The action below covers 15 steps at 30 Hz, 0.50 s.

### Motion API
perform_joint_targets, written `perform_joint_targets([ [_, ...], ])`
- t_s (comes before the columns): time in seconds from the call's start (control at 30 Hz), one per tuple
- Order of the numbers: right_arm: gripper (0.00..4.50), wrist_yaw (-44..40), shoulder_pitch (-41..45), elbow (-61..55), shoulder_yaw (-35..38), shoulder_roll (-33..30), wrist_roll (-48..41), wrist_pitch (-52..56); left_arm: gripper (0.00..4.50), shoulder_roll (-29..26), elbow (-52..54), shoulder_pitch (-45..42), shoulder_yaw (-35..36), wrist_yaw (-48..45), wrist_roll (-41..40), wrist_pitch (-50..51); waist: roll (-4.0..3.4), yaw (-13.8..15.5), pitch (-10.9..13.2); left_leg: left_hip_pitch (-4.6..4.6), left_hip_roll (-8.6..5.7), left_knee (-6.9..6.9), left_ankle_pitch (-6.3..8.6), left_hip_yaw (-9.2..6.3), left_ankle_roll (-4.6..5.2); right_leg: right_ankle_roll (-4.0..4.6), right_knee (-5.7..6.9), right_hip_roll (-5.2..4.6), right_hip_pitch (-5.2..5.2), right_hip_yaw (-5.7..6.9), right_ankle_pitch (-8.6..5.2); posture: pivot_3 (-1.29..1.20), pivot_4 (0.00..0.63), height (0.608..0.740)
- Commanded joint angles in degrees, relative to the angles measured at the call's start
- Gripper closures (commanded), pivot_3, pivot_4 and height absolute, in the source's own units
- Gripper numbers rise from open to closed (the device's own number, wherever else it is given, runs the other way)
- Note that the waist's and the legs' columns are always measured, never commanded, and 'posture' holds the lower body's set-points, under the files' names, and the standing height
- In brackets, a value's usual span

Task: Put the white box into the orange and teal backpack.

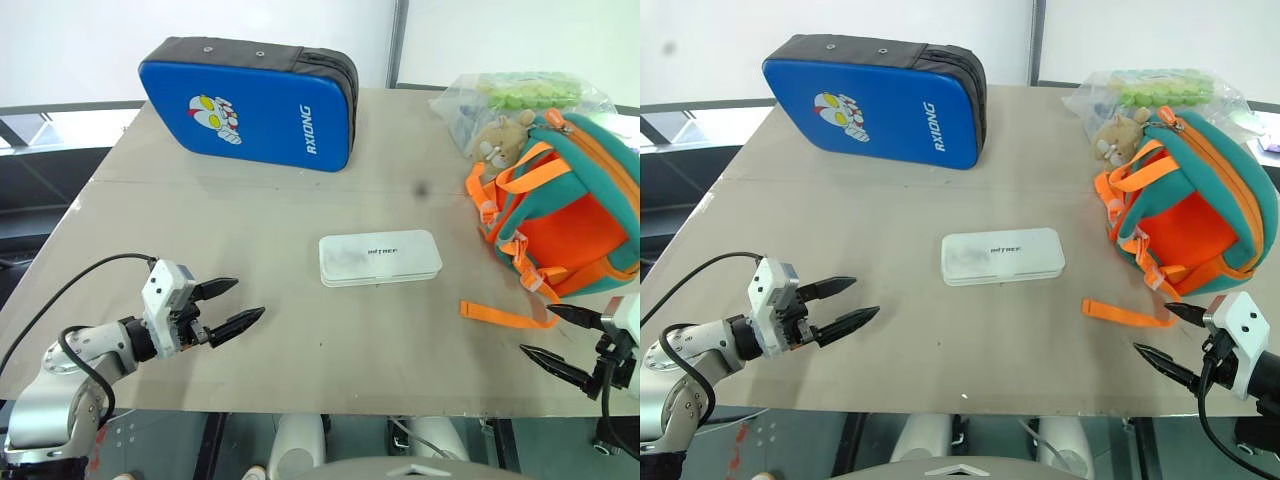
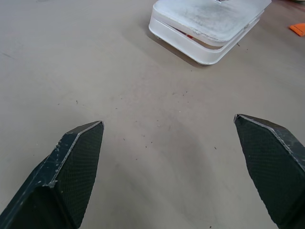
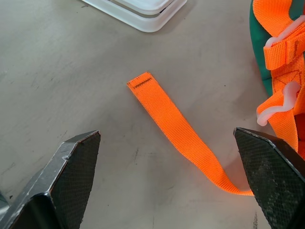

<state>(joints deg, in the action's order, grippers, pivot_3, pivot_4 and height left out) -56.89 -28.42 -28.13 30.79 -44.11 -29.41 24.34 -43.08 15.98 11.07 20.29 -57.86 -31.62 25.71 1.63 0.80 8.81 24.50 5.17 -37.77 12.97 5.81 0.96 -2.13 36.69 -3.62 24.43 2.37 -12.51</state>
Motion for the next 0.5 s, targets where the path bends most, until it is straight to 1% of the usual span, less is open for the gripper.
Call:
perform_joint_targets([
  [0.03,0.09,2.93,2.57,-2.0,0.05,1.05,-0.45,-0.46,0.01,-0.21,1.57,-1.76,0.25,1.16,-1.62,1.23,0.0,0.0,0.0,0.0,0.0,0.0,0.0,0.0,0.0,0.0,0.0,0.0,0.0,0.0,0.0,0.0,0.15,0.74],
  [0.07,0.09,5.27,4.43,-3.48,-1.02,2.02,-0.9,0.17,0.01,0.39,2.24,-2.81,-0.02,2.49,-2.2,2.23,0.03,-0.01,-0.02,0.0,0.0,0.0,0.0,0.0,0.0,0.0,0.0,0.0,0.0,0.0,0.0,0.0,0.15,0.74],
  [0.13,0.09,12.26,8.91,-7.49,-3.51,3.03,-0.69,4.81,0.01,2.07,2.97,-5.07,-0.95,5.48,-2.31,3.42,-0.03,-0.07,-0.02,-0.01,0.0,-0.02,0.0,-0.02,0.0,-0.03,0.02,0.03,0.0,0.01,-0.01,0.0,0.15,0.74],
  [0.2,0.09,14.41,11.86,-9.33,-5.7,2.85,-1.31,7.66,0.01,3.32,2.73,-6.28,-1.41,6.87,-1.85,3.19,-0.04,-0.09,-0.05,-0.04,-0.03,-0.04,0.0,-0.09,0.0,-0.01,0.07,0.04,0.0,-0.04,0.01,0.0,0.15,0.74],
  [0.23,0.09,15.17,13.79,-9.36,-6.63,2.9,-2.97,9.74,0.01,3.8,2.58,-6.8,-1.63,7.66,-1.56,3.19,-0.03,-0.09,-0.06,-0.05,-0.04,-0.03,0.0,-0.08,0.0,0.02,0.07,0.05,-0.01,-0.04,0.03,0.0,0.15,0.74],
  [0.3,0.59,18.11,17.98,-9.12,-8.79,3.28,-4.56,13.99,0.0,5.0,2.26,-8.24,-2.12,9.98,-1.07,3.52,-0.03,-0.09,-0.06,-0.04,-0.04,-0.04,-0.01,-0.03,0.01,0.11,0.08,0.08,-0.02,-0.04,0.08,0.0,0.15,0.74],
  [0.33,0.9,19.4,19.9,-9.09,-10.34,3.31,-4.34,15.32,0.53,5.8,2.32,-9.1,-2.45,11.67,-0.99,4.06,-0.03,-0.07,-0.06,-0.02,-0.06,-0.04,0.0,0.0,0.0,0.12,0.07,0.07,-0.02,-0.05,0.08,0.0,0.15,0.74],
  [0.37,1.39,20.49,21.5,-9.1,-11.87,3.42,-3.77,16.12,0.9,6.66,2.57,-9.93,-2.79,13.61,-1.02,4.94,-0.02,-0.01,-0.07,0.02,-0.07,-0.04,-0.01,-0.01,0.01,0.12,0.07,0.07,0.0,-0.05,0.08,0.0,0.15,0.74],
  [0.4,1.71,22.26,24.0,-8.74,-14.09,4.21,-2.97,16.93,1.26,7.91,3.38,-10.69,-3.37,16.33,-1.14,6.47,-0.01,0.04,-0.07,0.03,-0.07,-0.03,-0.01,-0.05,0.01,0.12,0.06,0.08,-0.01,-0.02,0.08,0.0,0.15,0.74],
  [0.5,3.25,25.98,29.76,-7.16,-19.79,5.6,-0.07,18.54,2.87,11.29,6.79,-11.39,-5.32,22.45,-1.3,9.96,-0.01,-0.06,-0.07,0.06,-0.09,-0.04,-0.01,-0.06,0.01,0.11,0.06,0.09,-0.01,-0.02,0.08,0.0,0.15,0.74],
])
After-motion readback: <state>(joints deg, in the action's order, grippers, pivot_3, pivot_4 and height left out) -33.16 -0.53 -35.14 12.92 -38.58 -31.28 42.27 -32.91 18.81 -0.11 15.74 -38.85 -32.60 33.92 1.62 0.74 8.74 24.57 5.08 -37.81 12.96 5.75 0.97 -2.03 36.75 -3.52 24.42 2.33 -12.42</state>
